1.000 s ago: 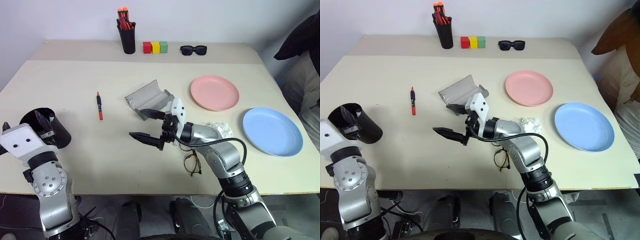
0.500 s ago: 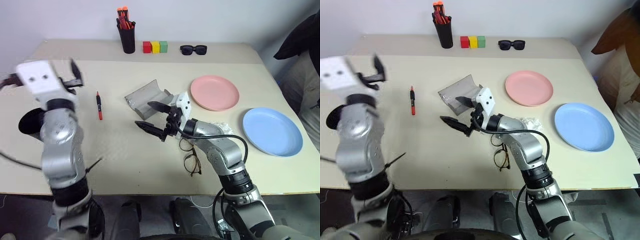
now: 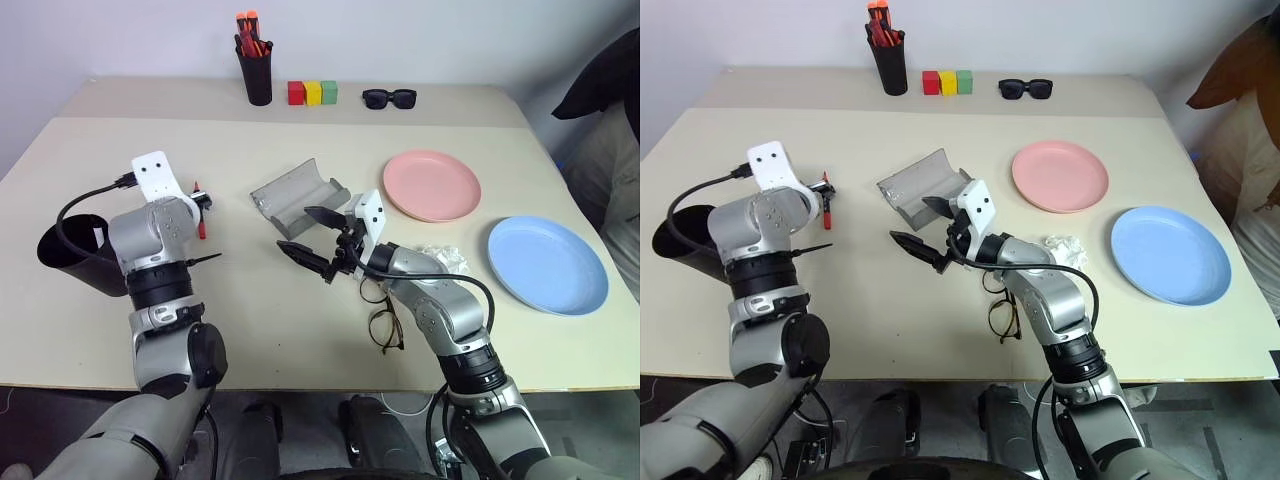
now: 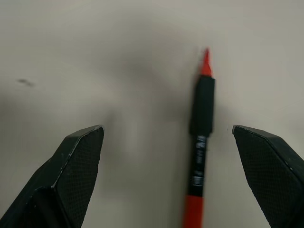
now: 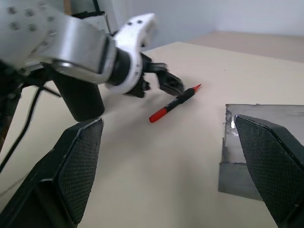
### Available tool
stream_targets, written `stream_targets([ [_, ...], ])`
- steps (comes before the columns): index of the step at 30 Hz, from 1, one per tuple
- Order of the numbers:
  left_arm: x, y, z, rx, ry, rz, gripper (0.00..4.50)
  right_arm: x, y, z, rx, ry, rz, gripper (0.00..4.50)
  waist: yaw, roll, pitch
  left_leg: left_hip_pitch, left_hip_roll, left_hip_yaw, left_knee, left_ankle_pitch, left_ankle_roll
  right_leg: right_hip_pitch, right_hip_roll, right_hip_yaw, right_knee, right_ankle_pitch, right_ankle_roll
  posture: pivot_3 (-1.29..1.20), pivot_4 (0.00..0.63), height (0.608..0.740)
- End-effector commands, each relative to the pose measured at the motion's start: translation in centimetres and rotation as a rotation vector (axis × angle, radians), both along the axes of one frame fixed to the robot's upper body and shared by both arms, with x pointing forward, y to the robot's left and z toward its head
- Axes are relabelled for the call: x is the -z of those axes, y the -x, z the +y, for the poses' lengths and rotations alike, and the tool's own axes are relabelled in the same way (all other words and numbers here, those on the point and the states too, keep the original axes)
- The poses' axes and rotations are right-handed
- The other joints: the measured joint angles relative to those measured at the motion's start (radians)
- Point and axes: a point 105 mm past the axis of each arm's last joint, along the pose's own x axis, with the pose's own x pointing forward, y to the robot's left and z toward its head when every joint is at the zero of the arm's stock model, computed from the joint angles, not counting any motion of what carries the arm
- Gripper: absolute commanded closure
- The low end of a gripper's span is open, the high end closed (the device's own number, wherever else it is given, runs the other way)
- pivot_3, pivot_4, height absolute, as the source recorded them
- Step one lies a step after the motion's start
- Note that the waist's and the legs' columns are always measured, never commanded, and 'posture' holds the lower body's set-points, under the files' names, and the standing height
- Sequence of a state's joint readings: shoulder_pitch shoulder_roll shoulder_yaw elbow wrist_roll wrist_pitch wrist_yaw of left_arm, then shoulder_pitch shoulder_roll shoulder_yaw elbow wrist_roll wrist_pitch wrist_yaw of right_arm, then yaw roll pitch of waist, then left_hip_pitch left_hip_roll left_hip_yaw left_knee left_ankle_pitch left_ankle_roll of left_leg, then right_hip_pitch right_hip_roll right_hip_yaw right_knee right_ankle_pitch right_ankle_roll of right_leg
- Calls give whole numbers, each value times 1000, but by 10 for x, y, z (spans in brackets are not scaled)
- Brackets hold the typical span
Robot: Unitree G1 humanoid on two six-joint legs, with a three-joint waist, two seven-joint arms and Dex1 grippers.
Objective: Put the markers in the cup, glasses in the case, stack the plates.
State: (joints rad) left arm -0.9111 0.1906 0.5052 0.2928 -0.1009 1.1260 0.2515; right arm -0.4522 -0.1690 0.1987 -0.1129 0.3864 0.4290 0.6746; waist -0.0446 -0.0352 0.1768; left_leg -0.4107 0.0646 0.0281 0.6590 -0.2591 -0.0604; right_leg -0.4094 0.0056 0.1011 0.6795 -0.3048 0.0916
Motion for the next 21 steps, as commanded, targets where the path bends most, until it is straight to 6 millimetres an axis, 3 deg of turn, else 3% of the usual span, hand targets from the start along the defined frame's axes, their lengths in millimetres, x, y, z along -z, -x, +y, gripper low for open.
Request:
stream_targets([
  [1, -6, -9, -10, 63, 40, -23, 558, -11, 6, -2, -17, 15, -76, 0, 0, 0, 0, 0, 0, 0, 0, 0, 0, 0, 0, 0, 0, 0, 0, 0, 150, 740],
  [3, -4, -11, -14, 82, 62, -20, 1344, -9, 6, -5, -15, 34, -85, 0, 0, 0, 0, 0, 0, 0, 0, 0, 0, 0, 0, 0, 0, 0, 0, 0, 150, 740],
  [9, 2, -9, -12, 62, 49, 18, 4461, -6, 5, -11, -6, 58, -85, 0, 1, 0, 0, 0, 0, 0, -1, 1, -1, 0, 0, -1, 0, 0, 0, 0, 150, 740],
  [14, -9, -11, -11, 62, -54, -31, 4461, -5, 6, -10, -12, 62, -86, 0, 1, 0, 0, 0, 0, 0, -1, 1, -1, 0, 0, 0, 0, 0, 0, 0, 150, 740],
  [18, -54, -15, -17, 106, -275, -293, 4461, -6, 6, -8, -19, 57, -92, 0, 0, 0, 0, 0, 0, 0, -2, 1, -2, 0, 0, 0, 0, 0, 0, 0, 150, 740],
  [20, -71, -13, -22, 132, -291, -413, 4461, -9, 6, -7, -25, 46, -91, 0, 2, 0, 0, 0, 0, 0, -4, 3, -5, -1, 0, 0, 0, 0, 0, 0, 150, 740],
  [21, -90, -7, -24, 155, -301, -534, 4461, -11, 7, -6, -39, 35, -89, 0, 3, 0, 0, 0, 0, 0, -5, 3, -6, -2, 0, 0, 0, 0, 0, 0, 150, 740],
])
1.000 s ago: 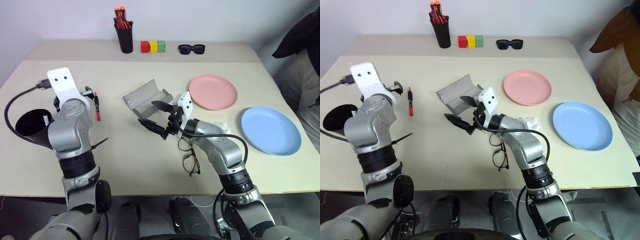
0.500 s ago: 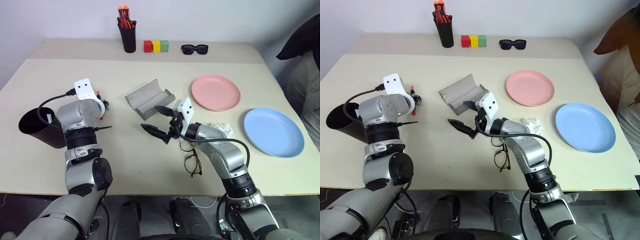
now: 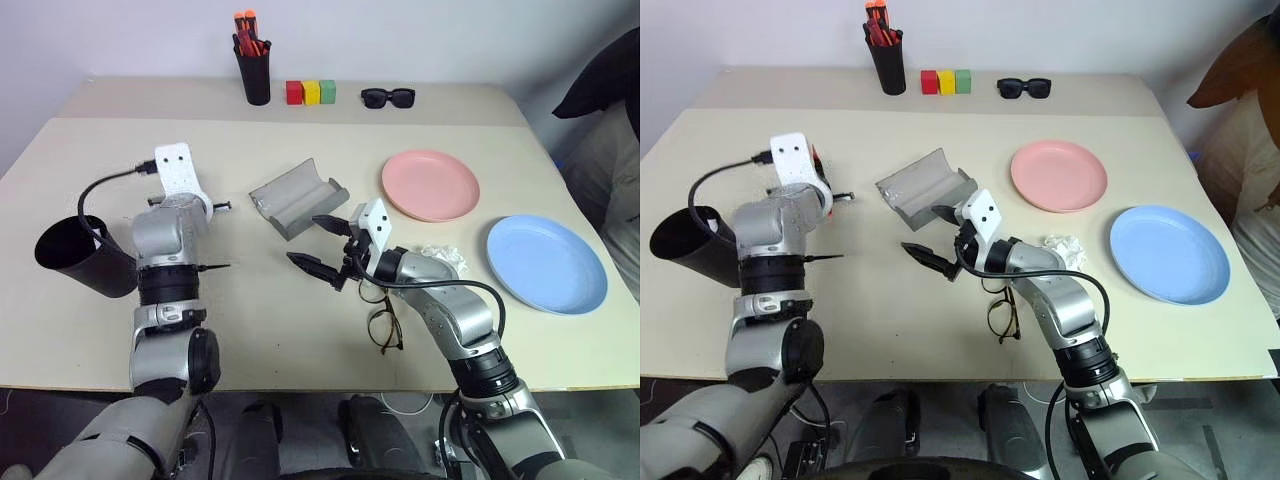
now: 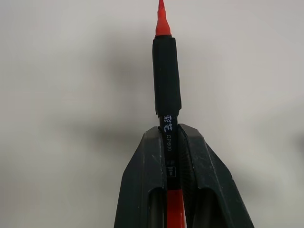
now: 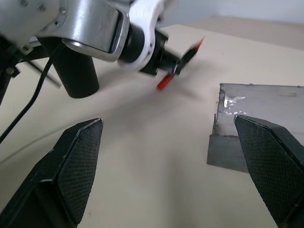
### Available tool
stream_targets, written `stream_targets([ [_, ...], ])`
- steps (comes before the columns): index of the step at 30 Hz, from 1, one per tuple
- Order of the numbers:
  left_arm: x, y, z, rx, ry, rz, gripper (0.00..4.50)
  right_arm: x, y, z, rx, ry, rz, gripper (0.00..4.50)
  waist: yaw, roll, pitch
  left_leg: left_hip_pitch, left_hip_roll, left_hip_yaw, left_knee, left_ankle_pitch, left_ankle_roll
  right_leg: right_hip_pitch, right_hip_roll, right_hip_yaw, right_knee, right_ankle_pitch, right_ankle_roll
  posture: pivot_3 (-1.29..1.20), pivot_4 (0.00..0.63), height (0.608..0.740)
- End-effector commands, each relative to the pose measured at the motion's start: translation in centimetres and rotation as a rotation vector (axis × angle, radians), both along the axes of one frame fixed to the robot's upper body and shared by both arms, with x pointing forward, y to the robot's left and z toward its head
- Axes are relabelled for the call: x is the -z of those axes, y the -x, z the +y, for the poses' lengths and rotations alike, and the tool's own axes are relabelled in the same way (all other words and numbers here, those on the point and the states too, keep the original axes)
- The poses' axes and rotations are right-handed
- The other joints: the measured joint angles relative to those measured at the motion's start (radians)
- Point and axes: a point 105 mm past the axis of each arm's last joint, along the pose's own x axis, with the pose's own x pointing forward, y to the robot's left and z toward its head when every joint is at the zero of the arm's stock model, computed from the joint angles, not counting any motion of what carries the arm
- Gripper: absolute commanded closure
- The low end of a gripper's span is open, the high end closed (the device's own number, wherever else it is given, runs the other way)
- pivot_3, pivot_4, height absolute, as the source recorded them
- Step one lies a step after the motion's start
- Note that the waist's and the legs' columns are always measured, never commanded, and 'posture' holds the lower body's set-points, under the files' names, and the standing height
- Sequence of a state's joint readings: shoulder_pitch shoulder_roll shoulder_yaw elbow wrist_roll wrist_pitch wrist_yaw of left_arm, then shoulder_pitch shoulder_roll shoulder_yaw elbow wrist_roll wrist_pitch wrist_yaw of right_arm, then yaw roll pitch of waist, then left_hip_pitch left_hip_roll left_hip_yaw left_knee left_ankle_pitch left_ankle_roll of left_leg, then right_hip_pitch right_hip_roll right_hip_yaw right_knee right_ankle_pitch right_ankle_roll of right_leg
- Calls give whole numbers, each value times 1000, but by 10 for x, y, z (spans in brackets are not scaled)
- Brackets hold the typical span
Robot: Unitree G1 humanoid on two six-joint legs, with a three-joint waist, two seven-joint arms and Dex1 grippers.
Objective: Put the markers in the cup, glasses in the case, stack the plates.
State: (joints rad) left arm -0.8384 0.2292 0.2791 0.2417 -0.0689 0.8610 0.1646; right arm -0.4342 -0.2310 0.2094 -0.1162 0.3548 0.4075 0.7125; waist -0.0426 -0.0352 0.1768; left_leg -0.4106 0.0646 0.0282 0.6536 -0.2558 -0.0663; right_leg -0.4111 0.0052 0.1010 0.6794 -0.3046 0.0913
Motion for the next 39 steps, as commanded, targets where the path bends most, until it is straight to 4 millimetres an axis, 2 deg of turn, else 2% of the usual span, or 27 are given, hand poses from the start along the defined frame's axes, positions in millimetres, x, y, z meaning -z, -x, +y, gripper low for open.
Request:
stream_targets([
  [1, -75, 15, -11, 109, -59, -401, 4461, -23, 6, 6, -53, -53, -61, 0, -1, 0, 0, 0, 0, 0, -1, 0, -1, 0, 0, 0, 0, 0, 0, 0, 150, 740],
  [3, -110, 41, -12, 143, -120, -606, 4461, -27, 10, 8, -99, -69, -51, 0, -3, 0, 0, 0, 0, 1, -4, 1, -1, -2, 0, 2, 0, 0, 0, 0, 150, 740],
  [5, -126, 61, -4, 98, -180, -707, 4461, -30, 16, 10, -144, -76, -47, 0, -1, 0, 0, 0, 0, 1, -5, 1, -1, -2, 0, 2, -1, 0, 0, 0, 150, 740],
  [8, -135, 84, 12, 13, -252, -785, 4461, -35, 23, 12, -198, -84, -46, 0, -1, 0, 0, 1, 0, 2, -5, 1, -1, -2, 0, 2, -1, 0, 0, 0, 150, 740],
  [10, -144, 115, 27, -78, -361, -884, 4461, -42, 29, 16, -241, -107, -50, 0, -6, 0, 0, 1, 0, 2, -4, 1, -1, -1, 0, 2, -2, 0, 0, 0, 150, 740],
  [12, -134, 141, 42, -151, -451, -884, 4461, -49, 36, 22, -287, -128, -51, 0, -10, 0, 0, 2, 1, 2, -5, 1, -1, -1, 0, 4, -2, 0, -1, 0, 150, 740],
  [15, -110, 162, 56, -225, -486, -825, 4461, -49, 40, 27, -309, -133, -41, 0, -3, 0, 0, 2, 1, 2, -5, 0, 0, -1, 0, 2, -2, 0, -1, 0, 150, 740],
  [19, -84, 178, 65, -291, -474, -762, 4461, -43, 39, 30, -315, -130, -18, 0, 3, -1, 0, 2, 1, 1, -2, 0, 0, 3, -1, 0, -4, 1, -2, 0, 150, 740],
  [26, -51, 187, 72, -350, -451, -698, 4461, -44, 39, 33, -340, -127, -18, 0, -1, -1, -1, 2, 1, 0, -3, 1, 1, 4, 0, 0, -9, 2, -3, 0, 150, 740],
  [37, -29, 181, 77, -364, -406, -666, 4461, -39, 40, 31, -318, -116, -10, 0, -2, -1, -1, 2, 1, 0, -4, 1, 1, 4, 0, 0, -10, 2, -3, 0, 150, 740],
  [39, -28, 181, 77, -366, -409, -664, 3633, -38, 40, 31, -315, -114, -10, 0, -2, -1, -1, 2, 1, 0, -4, 0, 1, 4, 0, 0, -10, 2, -3, 0, 150, 740],
])
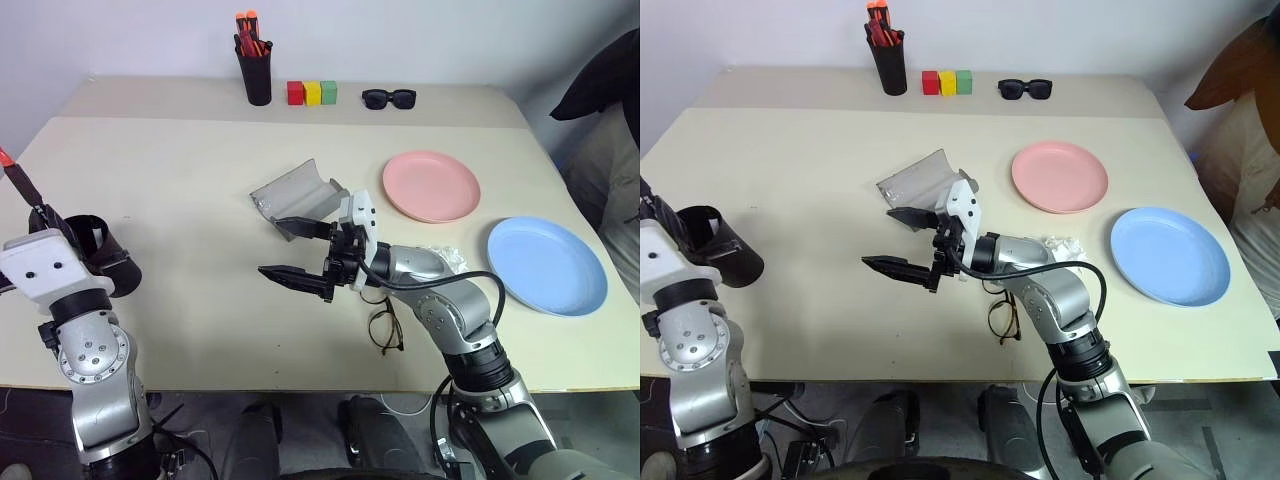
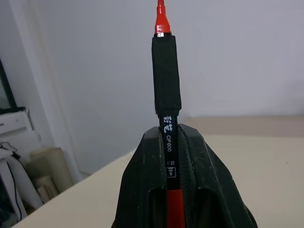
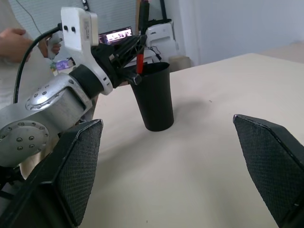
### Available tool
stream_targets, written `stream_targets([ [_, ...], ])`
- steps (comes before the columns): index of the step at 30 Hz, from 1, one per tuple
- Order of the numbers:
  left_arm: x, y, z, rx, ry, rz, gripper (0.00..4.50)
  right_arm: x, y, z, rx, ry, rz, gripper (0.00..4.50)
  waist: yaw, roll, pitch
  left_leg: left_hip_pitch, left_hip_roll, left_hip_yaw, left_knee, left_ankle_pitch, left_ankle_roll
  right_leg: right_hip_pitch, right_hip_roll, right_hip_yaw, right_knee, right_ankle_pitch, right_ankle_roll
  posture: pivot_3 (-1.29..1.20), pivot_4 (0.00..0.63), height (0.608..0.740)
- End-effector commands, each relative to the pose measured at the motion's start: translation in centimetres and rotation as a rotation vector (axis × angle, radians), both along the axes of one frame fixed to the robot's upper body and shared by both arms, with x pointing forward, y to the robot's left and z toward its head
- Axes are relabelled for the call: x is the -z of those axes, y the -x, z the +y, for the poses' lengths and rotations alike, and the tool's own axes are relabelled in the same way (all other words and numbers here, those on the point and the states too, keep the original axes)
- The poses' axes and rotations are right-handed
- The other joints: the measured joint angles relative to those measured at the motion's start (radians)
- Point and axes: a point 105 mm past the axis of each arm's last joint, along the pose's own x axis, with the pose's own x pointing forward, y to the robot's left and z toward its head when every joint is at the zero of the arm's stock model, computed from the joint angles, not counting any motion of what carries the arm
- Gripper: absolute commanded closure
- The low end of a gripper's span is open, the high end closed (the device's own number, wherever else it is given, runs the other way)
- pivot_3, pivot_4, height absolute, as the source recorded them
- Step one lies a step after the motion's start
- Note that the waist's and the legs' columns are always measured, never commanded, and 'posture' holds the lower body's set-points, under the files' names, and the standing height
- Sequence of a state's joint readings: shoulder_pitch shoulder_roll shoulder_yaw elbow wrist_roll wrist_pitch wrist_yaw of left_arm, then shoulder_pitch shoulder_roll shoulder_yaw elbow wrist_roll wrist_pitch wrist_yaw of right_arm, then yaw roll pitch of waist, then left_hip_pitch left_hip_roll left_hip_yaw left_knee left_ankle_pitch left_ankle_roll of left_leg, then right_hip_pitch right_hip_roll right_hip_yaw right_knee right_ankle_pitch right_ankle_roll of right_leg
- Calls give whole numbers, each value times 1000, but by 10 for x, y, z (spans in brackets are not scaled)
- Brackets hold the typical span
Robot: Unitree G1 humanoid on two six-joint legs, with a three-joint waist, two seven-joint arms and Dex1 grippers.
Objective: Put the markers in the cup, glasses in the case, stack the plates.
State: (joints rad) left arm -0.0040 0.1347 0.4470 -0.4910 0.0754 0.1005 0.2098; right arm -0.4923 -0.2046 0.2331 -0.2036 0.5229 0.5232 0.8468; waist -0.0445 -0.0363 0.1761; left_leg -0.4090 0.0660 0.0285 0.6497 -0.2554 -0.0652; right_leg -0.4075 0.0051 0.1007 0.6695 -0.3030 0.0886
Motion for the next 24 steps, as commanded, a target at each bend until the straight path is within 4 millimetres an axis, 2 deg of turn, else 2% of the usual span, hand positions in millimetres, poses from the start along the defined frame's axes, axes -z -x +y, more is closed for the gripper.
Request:
stream_targets([
  [1, -7, 4, 0, -17, -22, -36, 3278, -7, 5, 2, -10, -12, -34, 0, 0, 0, 0, 0, 0, 0, 0, 0, 0, 0, 0, 0, 0, 0, 0, 0, 150, 740],
  [2, -7, 4, 1, -22, -23, -35, 2829, -7, 5, 2, -8, -12, -34, 0, 0, 0, 0, 0, 0, 0, 0, 0, 0, 0, 0, 0, 0, 0, 0, 0, 150, 740],
  [10, -6, 4, 1, -38, -6, -42, 2829, -7, 6, 2, -3, -10, -30, 0, 0, 0, 0, 0, 0, 0, 0, 0, 0, 0, 0, 0, 0, 0, 0, 0, 150, 740],
  [14, -26, -6, -13, 46, -8, -98, 2829, -8, 4, 1, 8, -5, -42, 0, 3, 0, 0, 0, 0, 0, 0, 0, 0, 0, 0, 0, 0, 0, 0, 0, 150, 740],
  [17, -61, -35, -55, 332, -45, -135, 2829, -14, -8, -10, 70, 0, -65, 0, 5, 0, 0, -1, 0, -1, 1, 0, 0, 0, 0, -2, 0, 0, 0, 0, 150, 740],
  [19, -68, -45, -72, 452, -50, -111, 2829, -17, -14, -14, 100, 2, -74, 0, 5, 0, 0, -1, -1, -2, 2, 0, 0, 1, 0, -2, 0, 0, 0, 0, 150, 740],
  [21, -58, -70, -108, 678, -67, 62, 2829, -19, -23, -23, 161, 25, -95, 0, 1, 0, 0, -1, -1, -1, 1, 0, 0, 1, 0, -1, -1, 1, 1, 0, 150, 740],
  [23, -35, -91, -140, 854, -101, 292, 2287, -15, -37, -36, 257, 104, -143, 0, 0, 0, 0, 0, -1, -1, 0, 0, 0, 1, 0, -2, -1, 1, 1, 0, 150, 740],
  [24, -22, -99, -151, 925, -64, 382, 1977, -11, -45, -45, 313, 146, -165, 0, 0, 1, 0, 0, -1, -1, 0, 0, 0, 1, 1, -2, -1, 1, 1, 0, 150, 740],
])
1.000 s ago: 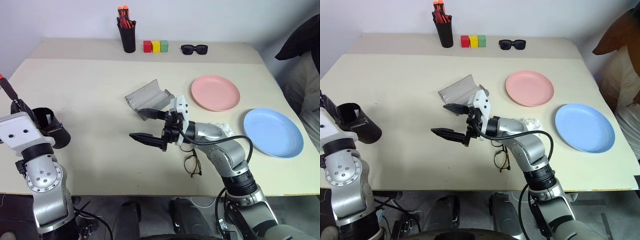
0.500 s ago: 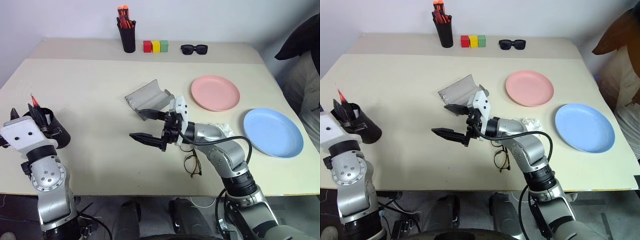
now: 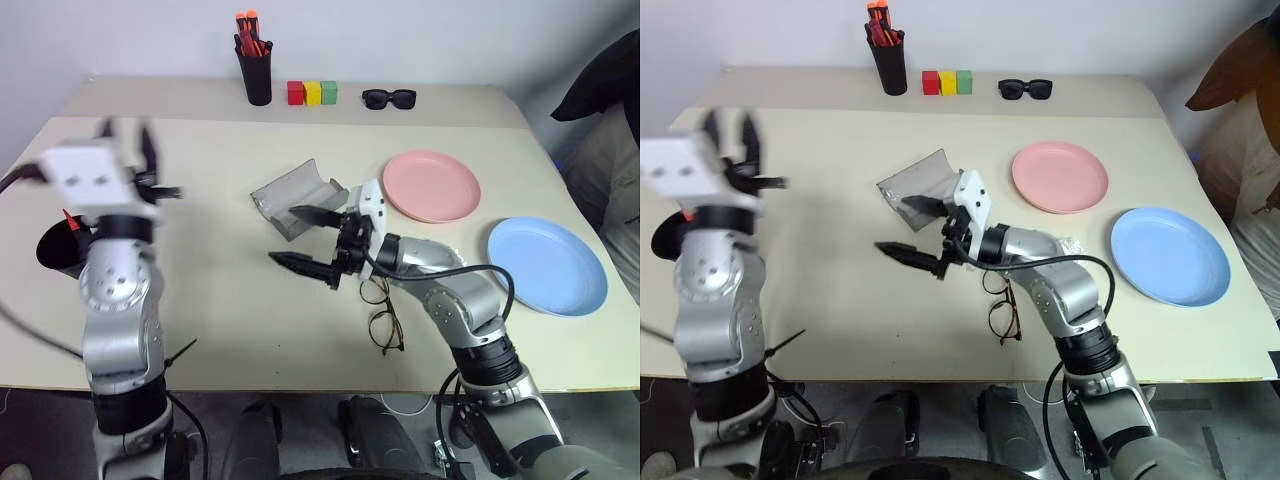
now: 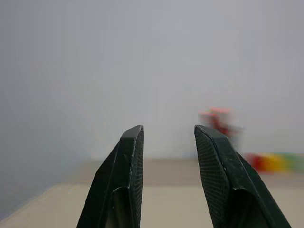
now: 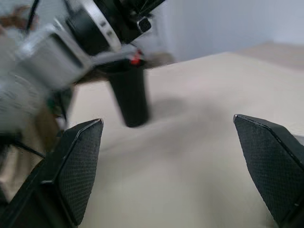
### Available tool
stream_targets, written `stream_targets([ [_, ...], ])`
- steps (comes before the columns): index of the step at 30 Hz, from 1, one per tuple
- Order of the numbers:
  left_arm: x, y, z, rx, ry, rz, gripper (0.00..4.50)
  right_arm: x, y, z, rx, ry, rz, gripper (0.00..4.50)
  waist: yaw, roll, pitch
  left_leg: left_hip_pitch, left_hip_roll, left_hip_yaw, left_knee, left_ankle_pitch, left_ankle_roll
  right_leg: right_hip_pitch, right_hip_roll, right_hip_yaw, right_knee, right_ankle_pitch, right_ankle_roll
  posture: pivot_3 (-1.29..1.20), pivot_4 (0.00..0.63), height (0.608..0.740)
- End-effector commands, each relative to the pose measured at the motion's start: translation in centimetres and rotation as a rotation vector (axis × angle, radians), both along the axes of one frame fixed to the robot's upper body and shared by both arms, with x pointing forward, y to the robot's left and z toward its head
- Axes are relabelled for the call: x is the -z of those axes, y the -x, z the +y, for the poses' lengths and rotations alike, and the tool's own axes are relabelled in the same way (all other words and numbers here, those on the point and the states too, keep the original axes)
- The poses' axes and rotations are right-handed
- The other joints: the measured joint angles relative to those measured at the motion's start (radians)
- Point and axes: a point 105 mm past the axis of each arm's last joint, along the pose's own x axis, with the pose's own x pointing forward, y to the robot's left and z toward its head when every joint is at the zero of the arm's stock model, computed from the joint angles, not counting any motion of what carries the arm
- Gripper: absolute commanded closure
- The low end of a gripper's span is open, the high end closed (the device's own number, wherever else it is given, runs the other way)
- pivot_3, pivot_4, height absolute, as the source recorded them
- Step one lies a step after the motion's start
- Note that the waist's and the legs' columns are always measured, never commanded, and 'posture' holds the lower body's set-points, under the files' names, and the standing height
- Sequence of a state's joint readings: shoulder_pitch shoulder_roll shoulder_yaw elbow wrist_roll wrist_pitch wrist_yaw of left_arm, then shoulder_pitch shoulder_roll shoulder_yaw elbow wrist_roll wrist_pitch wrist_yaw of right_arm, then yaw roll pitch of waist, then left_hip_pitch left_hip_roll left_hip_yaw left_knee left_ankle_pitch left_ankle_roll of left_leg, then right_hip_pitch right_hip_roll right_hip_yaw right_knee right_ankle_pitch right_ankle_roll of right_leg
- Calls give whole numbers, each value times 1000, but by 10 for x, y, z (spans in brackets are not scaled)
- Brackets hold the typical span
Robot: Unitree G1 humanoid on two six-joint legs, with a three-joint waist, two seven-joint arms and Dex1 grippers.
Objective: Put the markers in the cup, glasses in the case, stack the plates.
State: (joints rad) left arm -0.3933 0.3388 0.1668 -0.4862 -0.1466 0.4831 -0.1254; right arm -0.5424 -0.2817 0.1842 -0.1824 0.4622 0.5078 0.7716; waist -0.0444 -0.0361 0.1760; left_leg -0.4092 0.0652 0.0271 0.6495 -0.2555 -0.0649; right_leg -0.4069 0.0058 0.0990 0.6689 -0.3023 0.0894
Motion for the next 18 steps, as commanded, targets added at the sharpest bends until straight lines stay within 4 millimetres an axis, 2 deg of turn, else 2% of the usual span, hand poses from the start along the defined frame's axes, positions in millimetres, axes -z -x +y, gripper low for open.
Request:
stream_targets([
  [1, 43, -26, -41, 234, -42, 313, 1563, -1, -23, -28, 176, 101, -97, 0, 1, 0, 0, 0, 0, 0, 0, 0, 0, 0, 0, 0, 0, 0, 0, 0, 150, 740],
  [4, 56, -49, -51, 262, 9, 441, 37, 3, -33, -49, 270, 174, -129, 0, -2, 1, 1, -1, 0, 0, 0, 0, 0, -1, 0, 0, 0, 0, 0, 0, 150, 740],
  [8, 79, -68, -80, 409, 30, 648, 37, 5, -27, -86, 345, 310, -214, 0, 9, 1, 1, -2, 0, 0, -1, 0, 0, -2, 0, 0, -1, 0, 0, 0, 150, 740],
  [14, 96, -71, -108, 568, -21, 756, 37, 6, 1, -110, 344, 332, -191, 0, 3, 1, 1, -3, 0, 1, -2, -1, 1, -2, 0, 1, -3, 0, 0, 0, 150, 740],
  [18, 103, -69, -117, 623, -60, 789, 37, 9, 9, -117, 368, 335, -177, 0, 0, 1, 1, -3, 0, 0, -1, 0, 1, -2, 0, 1, -3, 0, 0, 0, 150, 740],
])
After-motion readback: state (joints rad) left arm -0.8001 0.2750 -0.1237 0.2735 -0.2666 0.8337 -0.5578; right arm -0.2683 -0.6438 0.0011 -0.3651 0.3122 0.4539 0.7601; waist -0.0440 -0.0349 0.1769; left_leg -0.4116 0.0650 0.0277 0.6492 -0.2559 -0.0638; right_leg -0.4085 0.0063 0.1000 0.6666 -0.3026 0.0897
